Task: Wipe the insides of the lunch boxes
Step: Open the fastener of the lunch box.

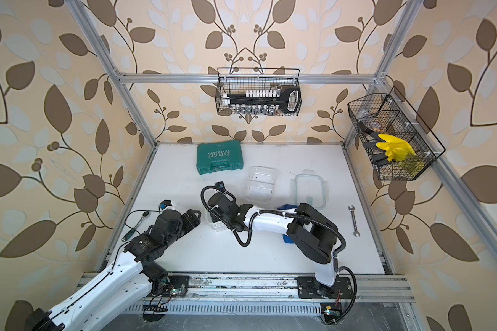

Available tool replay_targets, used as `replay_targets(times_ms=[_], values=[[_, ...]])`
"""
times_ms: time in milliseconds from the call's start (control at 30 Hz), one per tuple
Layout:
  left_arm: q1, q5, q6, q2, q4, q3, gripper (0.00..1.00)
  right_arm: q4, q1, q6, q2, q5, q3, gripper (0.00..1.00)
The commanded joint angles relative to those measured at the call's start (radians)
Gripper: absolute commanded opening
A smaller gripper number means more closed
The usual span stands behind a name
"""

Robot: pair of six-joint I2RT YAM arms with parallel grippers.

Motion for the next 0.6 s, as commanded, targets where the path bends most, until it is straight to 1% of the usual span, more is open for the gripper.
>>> replay_targets(times_ms=[0, 33, 67, 133, 200, 267, 300, 367, 433, 467, 567], values=[[-0.004, -0.076, 0.044, -0.004, -0.065, 0.098, 0.99, -0.166, -0.004, 0.029, -0.055, -0.063, -0.059, 0.45], [-0.004, -0.068, 0.054, 0.011, -0.050, 0.114, 0.99, -0.153, -0.009, 0.039, -0.081, -0.062, -0.074, 0.46], [-0.004, -0.052, 0.092, 0.038, -0.030, 0.132, 0.99, -0.122, -0.020, 0.057, -0.115, -0.070, -0.109, 0.47], [-0.004, -0.012, 0.134, 0.120, 0.009, 0.171, 0.99, -0.037, -0.059, 0.115, -0.172, -0.109, -0.200, 0.49], [-0.003, 0.041, 0.173, 0.236, 0.036, 0.221, 0.99, 0.085, -0.121, 0.200, -0.225, -0.187, -0.320, 0.50], [-0.003, 0.078, 0.193, 0.344, 0.034, 0.275, 0.99, 0.195, -0.162, 0.279, -0.268, -0.220, -0.427, 0.50], [-0.003, 0.096, 0.206, 0.397, 0.032, 0.301, 0.99, 0.246, -0.175, 0.303, -0.288, -0.223, -0.473, 0.51], [-0.003, 0.119, 0.226, 0.470, 0.043, 0.331, 0.99, 0.292, -0.178, 0.335, -0.321, -0.209, -0.524, 0.53], [-0.003, 0.125, 0.234, 0.506, 0.063, 0.345, 0.99, 0.343, -0.178, 0.367, -0.343, -0.209, -0.561, 0.53], [-0.003, 0.109, 0.239, 0.506, 0.063, 0.351, 0.99, 0.380, -0.174, 0.379, -0.356, -0.203, -0.581, 0.54], [-0.003, 0.069, 0.249, 0.464, 0.086, 0.344, 0.99, 0.363, -0.162, 0.359, -0.369, -0.189, -0.543, 0.55]])
